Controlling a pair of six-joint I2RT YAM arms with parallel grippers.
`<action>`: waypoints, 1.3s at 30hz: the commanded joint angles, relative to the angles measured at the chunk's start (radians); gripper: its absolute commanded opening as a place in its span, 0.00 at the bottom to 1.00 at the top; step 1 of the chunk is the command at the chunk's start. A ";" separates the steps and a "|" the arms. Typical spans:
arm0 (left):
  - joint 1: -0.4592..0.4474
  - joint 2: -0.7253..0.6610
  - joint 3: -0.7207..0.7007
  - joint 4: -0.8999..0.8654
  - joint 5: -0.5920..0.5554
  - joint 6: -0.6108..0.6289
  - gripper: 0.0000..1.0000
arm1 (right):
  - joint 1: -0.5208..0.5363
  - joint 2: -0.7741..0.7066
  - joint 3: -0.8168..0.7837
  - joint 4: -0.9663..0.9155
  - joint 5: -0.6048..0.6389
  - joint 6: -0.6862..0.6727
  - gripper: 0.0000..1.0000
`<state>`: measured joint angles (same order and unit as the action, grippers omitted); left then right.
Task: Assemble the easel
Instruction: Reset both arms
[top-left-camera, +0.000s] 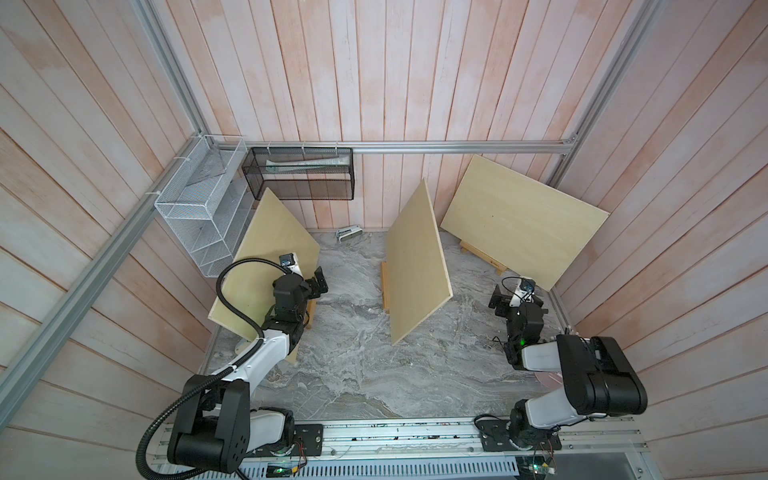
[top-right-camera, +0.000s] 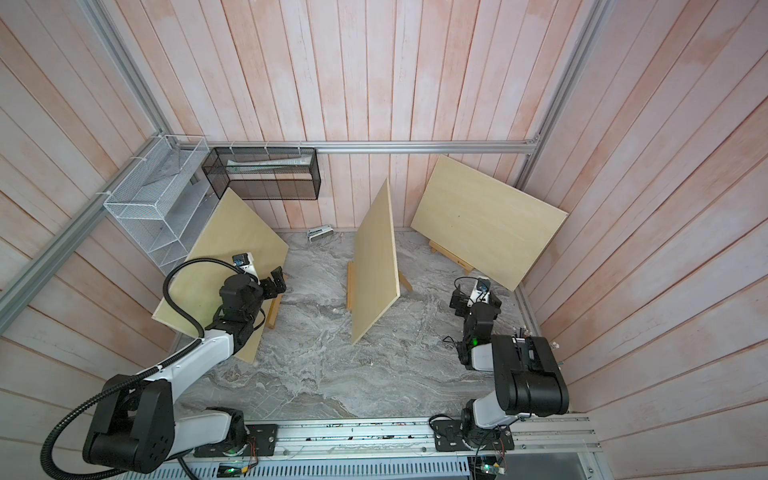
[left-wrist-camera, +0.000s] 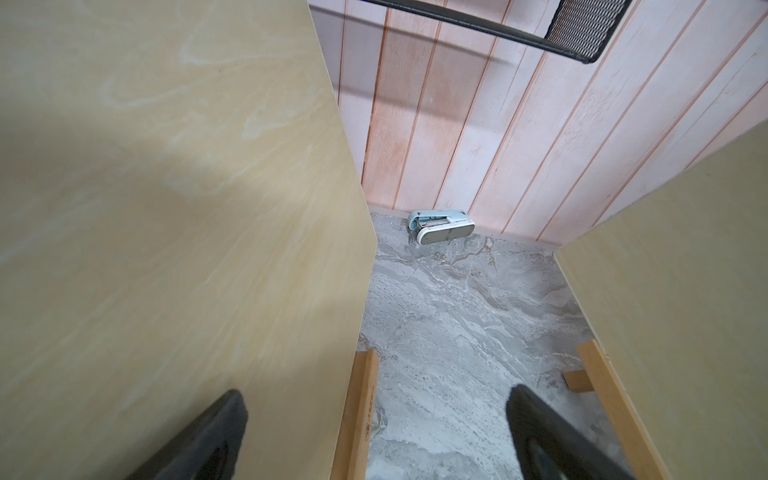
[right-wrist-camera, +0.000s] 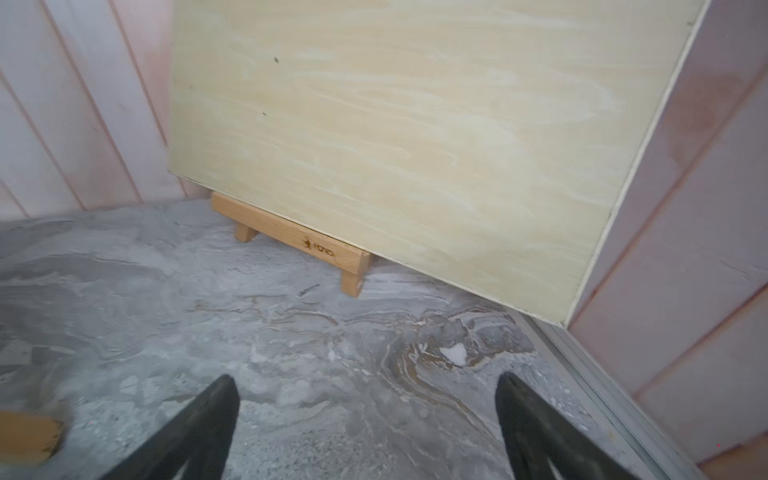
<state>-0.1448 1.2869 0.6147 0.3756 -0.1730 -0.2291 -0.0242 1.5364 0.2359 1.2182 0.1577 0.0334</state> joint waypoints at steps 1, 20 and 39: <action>0.011 0.019 0.008 0.017 -0.003 -0.006 1.00 | -0.004 0.021 -0.051 0.166 -0.093 -0.001 0.98; 0.068 0.136 -0.156 0.496 0.062 0.124 1.00 | -0.003 0.029 -0.043 0.161 -0.008 0.026 0.98; 0.140 0.109 -0.109 0.332 0.170 0.026 1.00 | -0.003 0.030 -0.043 0.161 -0.008 0.026 0.98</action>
<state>-0.0109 1.4574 0.5030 0.7944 -0.0227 -0.1692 -0.0242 1.5589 0.1860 1.3476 0.1364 0.0525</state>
